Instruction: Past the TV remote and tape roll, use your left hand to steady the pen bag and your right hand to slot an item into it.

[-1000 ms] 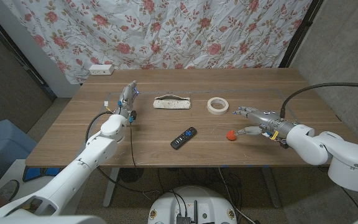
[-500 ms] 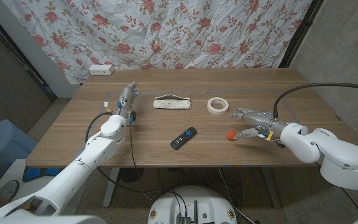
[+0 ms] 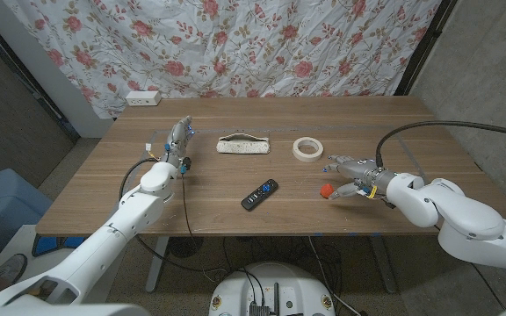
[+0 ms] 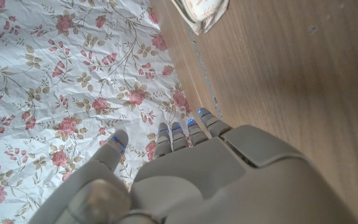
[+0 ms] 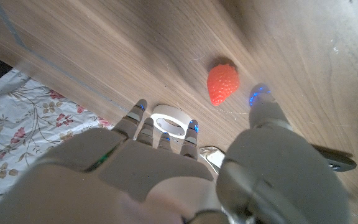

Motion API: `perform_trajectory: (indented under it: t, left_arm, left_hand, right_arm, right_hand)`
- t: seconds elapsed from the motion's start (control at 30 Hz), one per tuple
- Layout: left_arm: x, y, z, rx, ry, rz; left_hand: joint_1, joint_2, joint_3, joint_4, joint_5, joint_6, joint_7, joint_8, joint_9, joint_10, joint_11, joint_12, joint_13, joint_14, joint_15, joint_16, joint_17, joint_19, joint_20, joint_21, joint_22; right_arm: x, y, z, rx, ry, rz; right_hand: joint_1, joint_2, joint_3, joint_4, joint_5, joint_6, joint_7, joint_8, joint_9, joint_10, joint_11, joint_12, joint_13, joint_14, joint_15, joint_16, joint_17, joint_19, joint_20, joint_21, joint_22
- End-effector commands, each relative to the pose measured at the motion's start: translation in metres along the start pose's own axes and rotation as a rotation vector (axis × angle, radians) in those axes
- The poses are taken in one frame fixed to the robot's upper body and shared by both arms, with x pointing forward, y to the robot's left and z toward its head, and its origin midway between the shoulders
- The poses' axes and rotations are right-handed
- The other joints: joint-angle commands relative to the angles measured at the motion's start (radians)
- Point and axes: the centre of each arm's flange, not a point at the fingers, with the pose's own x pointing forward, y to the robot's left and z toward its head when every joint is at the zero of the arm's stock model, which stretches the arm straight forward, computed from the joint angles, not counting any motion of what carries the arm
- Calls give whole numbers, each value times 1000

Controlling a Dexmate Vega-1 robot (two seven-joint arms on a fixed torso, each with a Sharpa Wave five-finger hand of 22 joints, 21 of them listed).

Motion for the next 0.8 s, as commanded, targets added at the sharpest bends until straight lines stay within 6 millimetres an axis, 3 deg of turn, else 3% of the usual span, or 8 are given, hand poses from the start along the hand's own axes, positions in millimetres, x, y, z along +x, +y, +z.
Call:
perform_trajectory:
  t: [0.03,0.8]
  left_arm:
    - [2,0,-1,-14,-6,-5]
    - [3,-2,-4,-15,4,-10]
  left_hand:
    - [-6,74,5,-1,5,10,2,-3,2,6,-4,-3,3,8,-13,-3,4,12,-14,-1,2]
    - [-6,73,7,0,5,8,2,-5,2,5,-4,-5,3,10,-14,-4,4,12,-12,-4,2]
  right_arm:
    - [10,4,4,-21,15,28]
    - [22,15,1,11,32,52]
  right_hand:
    - [15,-1,6,1,10,13,1,10,8,-5,4,6,2,-2,7,7,5,9,0,7,3]
    - [61,-8,18,7,15,76,-12,61,30,8,0,12,3,4,1,12,6,20,-5,10,4]
